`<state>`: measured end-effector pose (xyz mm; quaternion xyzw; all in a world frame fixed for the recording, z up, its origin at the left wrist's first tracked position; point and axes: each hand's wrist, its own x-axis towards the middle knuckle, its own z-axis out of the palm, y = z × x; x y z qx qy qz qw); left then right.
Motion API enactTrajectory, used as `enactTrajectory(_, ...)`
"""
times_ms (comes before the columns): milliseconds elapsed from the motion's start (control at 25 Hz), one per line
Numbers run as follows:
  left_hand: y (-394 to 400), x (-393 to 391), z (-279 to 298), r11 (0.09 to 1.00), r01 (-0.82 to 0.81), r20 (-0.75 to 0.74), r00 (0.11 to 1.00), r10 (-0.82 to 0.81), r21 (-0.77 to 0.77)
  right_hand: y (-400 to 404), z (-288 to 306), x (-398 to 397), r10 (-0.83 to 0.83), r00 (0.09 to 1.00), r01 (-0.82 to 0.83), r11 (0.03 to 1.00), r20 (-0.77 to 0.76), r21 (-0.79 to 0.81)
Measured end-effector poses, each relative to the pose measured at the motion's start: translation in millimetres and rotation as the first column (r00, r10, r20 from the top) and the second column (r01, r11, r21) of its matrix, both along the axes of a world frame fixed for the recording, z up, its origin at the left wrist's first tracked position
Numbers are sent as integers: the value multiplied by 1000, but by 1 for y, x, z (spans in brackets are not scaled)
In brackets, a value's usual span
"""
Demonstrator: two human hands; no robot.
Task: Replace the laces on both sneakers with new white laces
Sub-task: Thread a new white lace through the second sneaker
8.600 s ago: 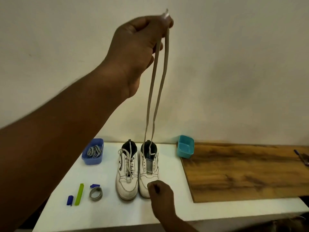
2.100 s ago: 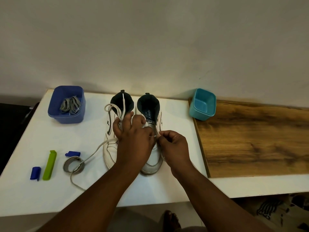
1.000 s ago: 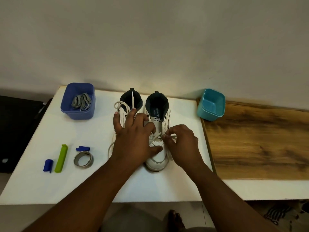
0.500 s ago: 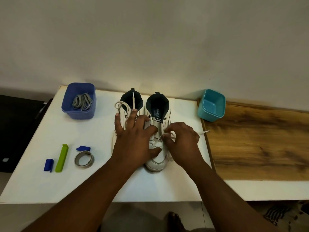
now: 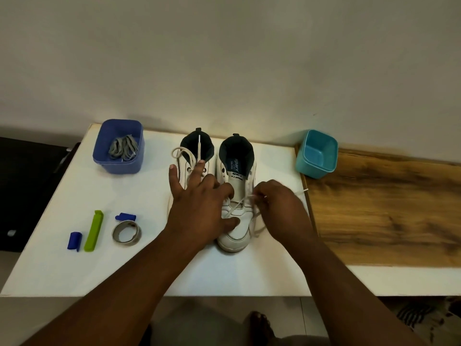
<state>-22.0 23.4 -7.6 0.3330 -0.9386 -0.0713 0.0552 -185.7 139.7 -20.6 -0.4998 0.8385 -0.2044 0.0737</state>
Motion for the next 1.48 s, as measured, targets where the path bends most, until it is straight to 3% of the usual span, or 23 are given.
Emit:
enactTrajectory(80,1,0,1,1000,0,11,1000,0,5,4,9,-13,-144,989,138,976,-22,-168)
enactTrajectory(160,0,-1,2,1000,4,23,1000,-4,2,11,21,-29,-362,926,375,857,106,-353)
enactTrajectory(240,0,1,2,1000,8,34,999,-9,15,18,22,-41,-498,824,566,738,269,-369)
enactTrajectory(280,0,2,2,1000,12,30,999,-13,22,19,20,-42,-525,789,611,724,318,-321)
enactTrajectory(360,1,2,1,1000,15,14,1000,-15,22,16,12,-35,-509,813,569,797,285,-201)
enactTrajectory(480,2,0,2,1000,12,30,999,-12,22,5,8,-10,-236,961,247,967,142,-65)
enactTrajectory(560,2,0,3,1000,12,44,999,-13,18,-2,11,-2,-147,989,146,989,28,39)
enactTrajectory(680,0,2,3,1000,19,38,999,-19,15,-3,9,2,-172,982,178,981,-77,72)
enactTrajectory(760,0,1,4,999,21,38,999,-22,25,0,10,-2,-333,941,331,943,-55,-31)
enactTrajectory(880,0,3,5,999,22,36,999,-23,25,7,18,-16,-591,807,584,798,1,-150)
enactTrajectory(920,-1,4,5,999,26,39,999,-27,20,8,18,-15,-562,826,556,825,-39,-104)
enactTrajectory(1000,-1,5,3,999,39,54,998,-40,19,3,14,-3,-351,934,353,935,-62,21)
enactTrajectory(1080,-2,4,3,999,48,64,997,-49,19,-3,4,7,-163,985,167,982,-55,82)
enactTrajectory(1160,-3,5,3,999,47,72,996,-48,19,-3,7,0,-218,976,217,975,-13,-44)
enactTrajectory(1240,-3,5,3,999,49,66,997,-50,17,6,15,-19,-445,887,461,858,121,-225)
enactTrajectory(1320,-3,5,3,998,51,62,997,-52,22,15,17,-29,-579,807,590,774,122,-230)
enactTrajectory(1360,-3,5,3,998,51,63,997,-53,22,14,16,-26,-556,827,561,809,85,-175)
enactTrajectory(1480,-2,4,4,999,53,76,996,-54,13,-1,11,1,-252,968,252,968,-11,3)
